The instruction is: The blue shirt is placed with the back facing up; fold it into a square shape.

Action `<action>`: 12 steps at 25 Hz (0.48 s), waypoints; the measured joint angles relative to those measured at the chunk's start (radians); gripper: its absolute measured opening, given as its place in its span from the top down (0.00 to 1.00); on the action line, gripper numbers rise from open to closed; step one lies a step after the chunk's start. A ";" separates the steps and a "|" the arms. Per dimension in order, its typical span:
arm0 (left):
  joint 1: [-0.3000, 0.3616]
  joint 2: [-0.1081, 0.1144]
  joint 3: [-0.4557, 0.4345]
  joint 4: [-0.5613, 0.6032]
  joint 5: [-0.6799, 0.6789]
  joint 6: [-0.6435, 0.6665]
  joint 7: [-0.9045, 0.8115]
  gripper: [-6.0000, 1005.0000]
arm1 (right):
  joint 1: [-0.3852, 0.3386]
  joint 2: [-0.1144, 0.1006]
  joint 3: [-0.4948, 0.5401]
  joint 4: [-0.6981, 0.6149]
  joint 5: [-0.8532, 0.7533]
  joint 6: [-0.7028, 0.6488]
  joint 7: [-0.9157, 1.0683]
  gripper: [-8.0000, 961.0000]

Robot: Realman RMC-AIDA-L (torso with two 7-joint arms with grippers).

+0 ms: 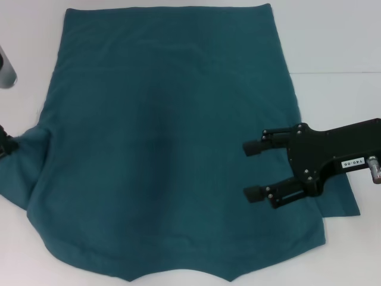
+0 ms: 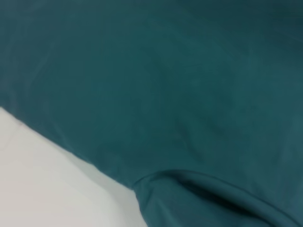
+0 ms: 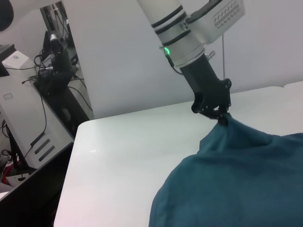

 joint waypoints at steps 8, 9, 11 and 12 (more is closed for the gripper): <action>-0.044 0.026 0.029 0.030 0.000 0.066 -0.041 0.96 | 0.010 0.005 -0.001 -0.001 -0.002 0.006 -0.011 0.02; -0.052 0.026 0.038 0.021 0.000 0.066 -0.049 0.96 | 0.011 0.006 -0.001 -0.001 -0.002 0.010 -0.013 0.02; -0.079 0.027 0.075 -0.008 0.000 0.061 -0.081 0.96 | 0.012 0.014 -0.006 -0.001 -0.002 0.011 -0.018 0.02; -0.096 0.030 0.110 -0.031 0.000 0.053 -0.107 0.96 | 0.012 0.014 -0.006 -0.001 -0.002 0.011 -0.018 0.02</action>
